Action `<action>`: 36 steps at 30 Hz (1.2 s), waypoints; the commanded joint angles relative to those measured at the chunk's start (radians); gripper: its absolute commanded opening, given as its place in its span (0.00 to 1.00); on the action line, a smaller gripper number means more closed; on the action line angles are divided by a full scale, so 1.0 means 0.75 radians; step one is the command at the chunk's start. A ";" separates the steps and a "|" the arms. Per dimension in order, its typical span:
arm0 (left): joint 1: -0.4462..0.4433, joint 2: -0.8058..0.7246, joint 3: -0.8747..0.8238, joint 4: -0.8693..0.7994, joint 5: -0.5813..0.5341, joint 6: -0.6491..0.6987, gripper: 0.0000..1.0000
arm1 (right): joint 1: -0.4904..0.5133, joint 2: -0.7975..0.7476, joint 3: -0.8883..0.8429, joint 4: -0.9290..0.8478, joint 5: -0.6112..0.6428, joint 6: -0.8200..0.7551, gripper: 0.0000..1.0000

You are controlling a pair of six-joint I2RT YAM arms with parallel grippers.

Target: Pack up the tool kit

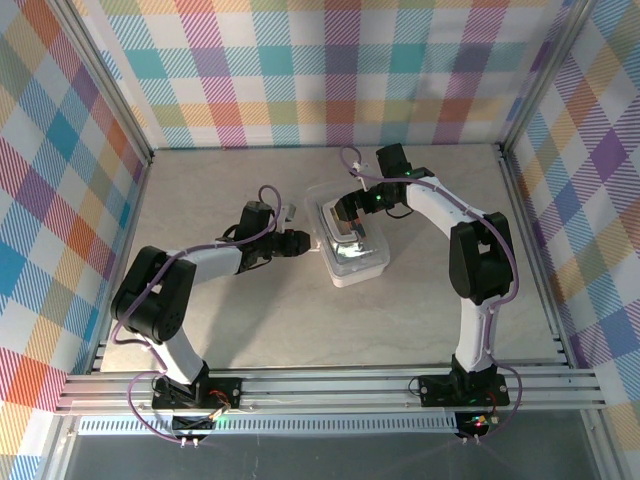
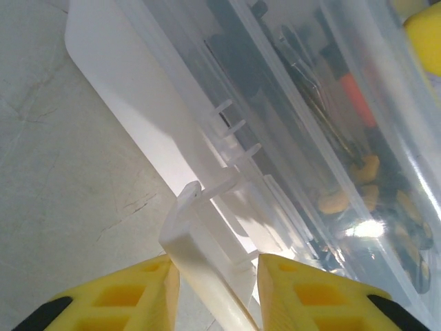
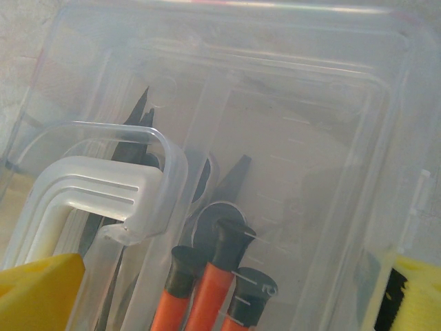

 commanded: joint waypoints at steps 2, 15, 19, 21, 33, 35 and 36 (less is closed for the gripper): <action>-0.007 -0.053 0.040 0.032 0.042 0.036 0.43 | 0.030 0.079 -0.081 -0.292 -0.033 -0.055 0.99; -0.007 -0.039 0.010 0.147 0.090 -0.006 0.53 | 0.029 0.081 -0.086 -0.290 -0.033 -0.055 0.99; -0.007 -0.034 0.004 0.178 0.105 -0.026 0.53 | 0.030 0.083 -0.086 -0.290 -0.033 -0.055 0.99; -0.007 -0.031 0.002 0.185 0.107 -0.031 0.53 | 0.029 0.083 -0.087 -0.290 -0.035 -0.055 0.99; -0.005 -0.023 -0.037 0.231 0.099 -0.062 0.52 | 0.030 0.085 -0.093 -0.292 -0.037 -0.057 0.99; -0.002 -0.015 -0.046 0.252 0.101 -0.078 0.51 | 0.029 0.082 -0.093 -0.293 -0.037 -0.057 0.99; 0.000 -0.012 -0.051 0.267 0.103 -0.090 0.51 | 0.030 0.083 -0.096 -0.292 -0.039 -0.059 0.99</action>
